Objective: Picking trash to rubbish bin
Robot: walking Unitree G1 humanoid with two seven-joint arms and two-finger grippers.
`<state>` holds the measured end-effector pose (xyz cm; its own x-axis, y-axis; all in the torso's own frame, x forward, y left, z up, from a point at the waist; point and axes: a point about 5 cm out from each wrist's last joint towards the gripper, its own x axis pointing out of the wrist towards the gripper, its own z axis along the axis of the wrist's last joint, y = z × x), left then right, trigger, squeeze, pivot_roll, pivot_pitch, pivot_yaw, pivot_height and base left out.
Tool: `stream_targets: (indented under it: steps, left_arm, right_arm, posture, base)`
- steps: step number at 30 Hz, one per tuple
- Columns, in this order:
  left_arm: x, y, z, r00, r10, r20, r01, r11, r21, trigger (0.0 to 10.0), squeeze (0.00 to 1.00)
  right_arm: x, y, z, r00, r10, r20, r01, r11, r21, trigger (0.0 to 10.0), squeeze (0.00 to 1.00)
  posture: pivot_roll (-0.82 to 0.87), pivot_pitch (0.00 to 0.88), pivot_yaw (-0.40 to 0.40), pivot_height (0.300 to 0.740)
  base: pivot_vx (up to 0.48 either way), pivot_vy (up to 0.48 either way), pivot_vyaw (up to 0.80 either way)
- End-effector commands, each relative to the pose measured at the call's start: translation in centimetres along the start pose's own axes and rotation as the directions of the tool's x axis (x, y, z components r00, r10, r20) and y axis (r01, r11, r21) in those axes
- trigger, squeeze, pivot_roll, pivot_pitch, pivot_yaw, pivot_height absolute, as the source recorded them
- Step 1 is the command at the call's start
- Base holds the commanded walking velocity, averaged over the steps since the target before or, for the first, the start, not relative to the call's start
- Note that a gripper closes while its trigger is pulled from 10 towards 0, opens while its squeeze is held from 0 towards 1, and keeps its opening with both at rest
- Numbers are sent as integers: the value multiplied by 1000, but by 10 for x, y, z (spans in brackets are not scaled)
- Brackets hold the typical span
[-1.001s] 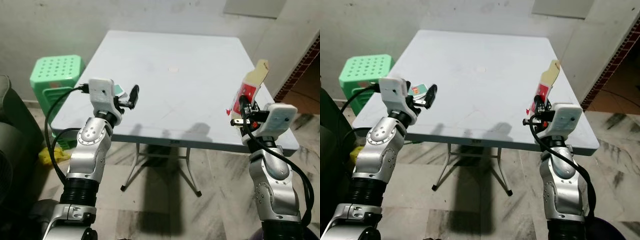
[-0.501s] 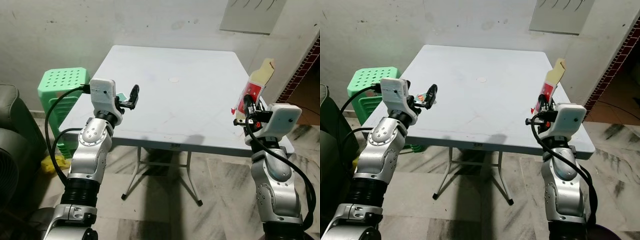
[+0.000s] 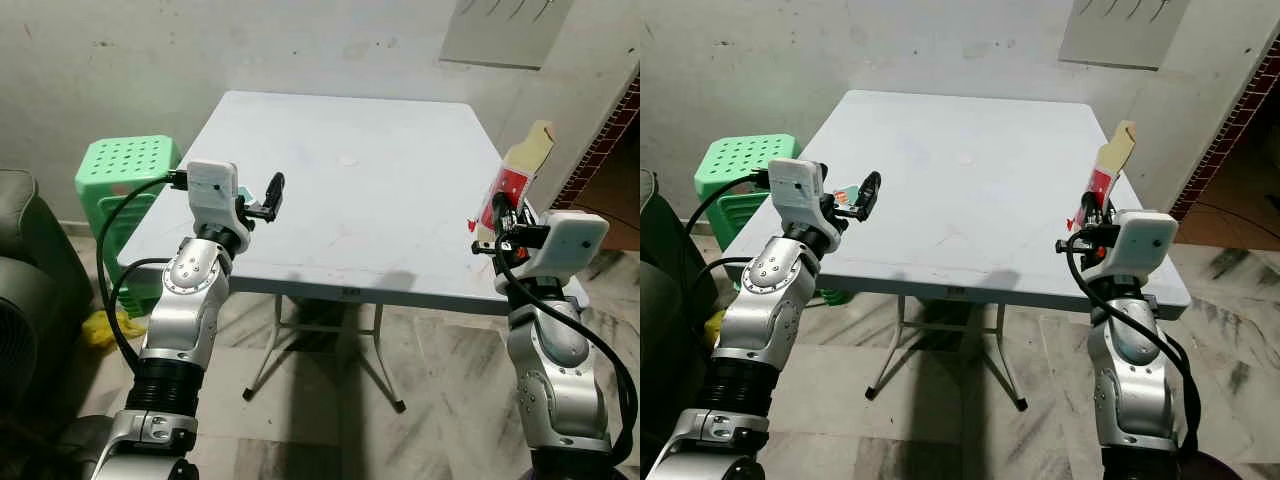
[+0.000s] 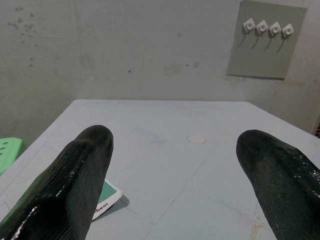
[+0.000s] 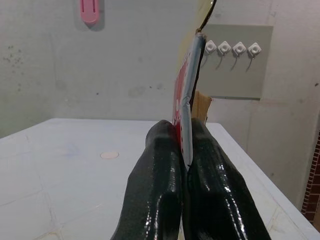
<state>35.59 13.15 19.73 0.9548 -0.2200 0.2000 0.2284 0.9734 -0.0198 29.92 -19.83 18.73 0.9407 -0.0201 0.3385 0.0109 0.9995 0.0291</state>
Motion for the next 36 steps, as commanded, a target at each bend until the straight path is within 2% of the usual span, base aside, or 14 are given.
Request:
stream_targets:
  steps: [1,18,27,29,36]
  left_arm:
    - [-1,1,-1,1000,3,-4,-3,1000,6,10000,0]
    - [-8,10,-33,995,30,-90,-28,999,24,10000,0]
    - [-9,11,-37,995,54,-82,-48,996,70,10000,0]
    - [-11,9,-38,996,55,-73,-47,993,113,10000,0]
    - [-13,4,-42,996,31,-79,-26,998,64,10000,0]
  right_arm:
    - [-1,-5,6,1000,-17,23,17,1000,-5,10000,0]
    - [-10,-22,-20,997,-45,-58,43,998,-38,10000,0]
    - [-7,-15,-29,997,-16,-70,13,999,-38,10000,0]
    - [-7,-12,-32,997,-7,-76,4,999,-39,10000,0]
    - [-8,-8,-36,996,3,-88,-6,999,-33,10000,0]
  posture:
    - [-66,0,-18,740]
    - [-69,0,-16,740]
    - [-58,3,-17,740]
    - [-52,3,-18,740]
    - [-49,1,-19,740]
  base:
    - [0,0,0]
    - [0,0,0]
    - [0,0,0]
    - [0,0,0]
    - [0,0,0]
